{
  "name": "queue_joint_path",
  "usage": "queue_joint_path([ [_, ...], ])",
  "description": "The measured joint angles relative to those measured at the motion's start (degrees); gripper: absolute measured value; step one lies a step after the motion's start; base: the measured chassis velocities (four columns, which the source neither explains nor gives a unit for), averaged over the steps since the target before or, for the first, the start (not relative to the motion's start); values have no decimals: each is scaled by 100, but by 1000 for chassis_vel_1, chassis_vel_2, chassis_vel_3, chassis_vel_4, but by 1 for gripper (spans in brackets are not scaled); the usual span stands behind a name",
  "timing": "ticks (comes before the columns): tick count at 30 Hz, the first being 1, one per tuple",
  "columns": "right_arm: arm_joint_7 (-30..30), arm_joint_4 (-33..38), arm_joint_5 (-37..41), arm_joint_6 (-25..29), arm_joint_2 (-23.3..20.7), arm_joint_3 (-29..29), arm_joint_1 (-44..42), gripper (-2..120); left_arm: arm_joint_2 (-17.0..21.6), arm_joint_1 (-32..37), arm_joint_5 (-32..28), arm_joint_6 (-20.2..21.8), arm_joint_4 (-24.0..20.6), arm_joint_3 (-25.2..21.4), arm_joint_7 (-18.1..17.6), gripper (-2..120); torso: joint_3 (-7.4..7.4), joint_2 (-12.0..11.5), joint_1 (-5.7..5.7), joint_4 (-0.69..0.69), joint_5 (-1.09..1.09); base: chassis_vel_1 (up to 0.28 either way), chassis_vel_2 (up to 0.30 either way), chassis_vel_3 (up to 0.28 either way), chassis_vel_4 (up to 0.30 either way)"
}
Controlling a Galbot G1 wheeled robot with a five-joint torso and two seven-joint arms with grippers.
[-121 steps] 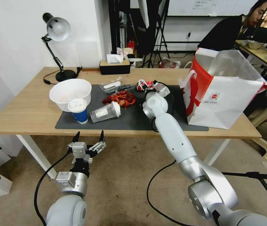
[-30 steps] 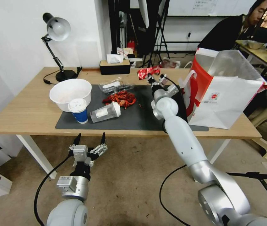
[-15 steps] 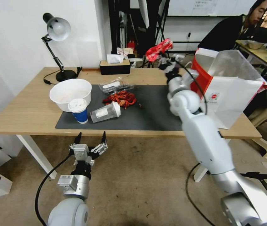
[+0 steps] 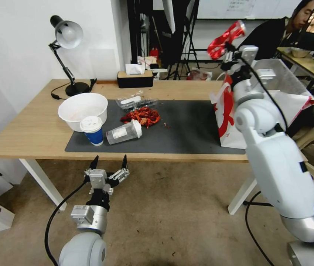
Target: Pick up the trash from the table and place it into the takeout bag.
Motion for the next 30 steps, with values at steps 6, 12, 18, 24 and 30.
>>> queue_joint_path([
  [6,37,248,-550,-284,-243,323,-293,0,-1,3,17,0,-2,16,14,100,0,0,0,0,0,0,0,0,0],
  [12,87,336,-1021,-555,-369,673,-714,0,-1,17,42,-1,-30,44,29,100,0,0,0,0,1,0,0,0,0],
  [18,147,367,-1211,-720,-416,864,-1013,1,-1,38,59,-9,-43,44,35,100,0,0,0,-1,1,0,0,0,0],
  [24,289,365,-1162,-942,-427,896,-1117,24,-1,32,72,-11,-43,57,51,100,0,0,1,0,0,0,0,0,0],
  [30,403,371,-1092,-1096,-412,900,-1128,40,-1,37,73,-19,-43,58,55,100,0,0,0,0,-1,0,0,0,0],
])
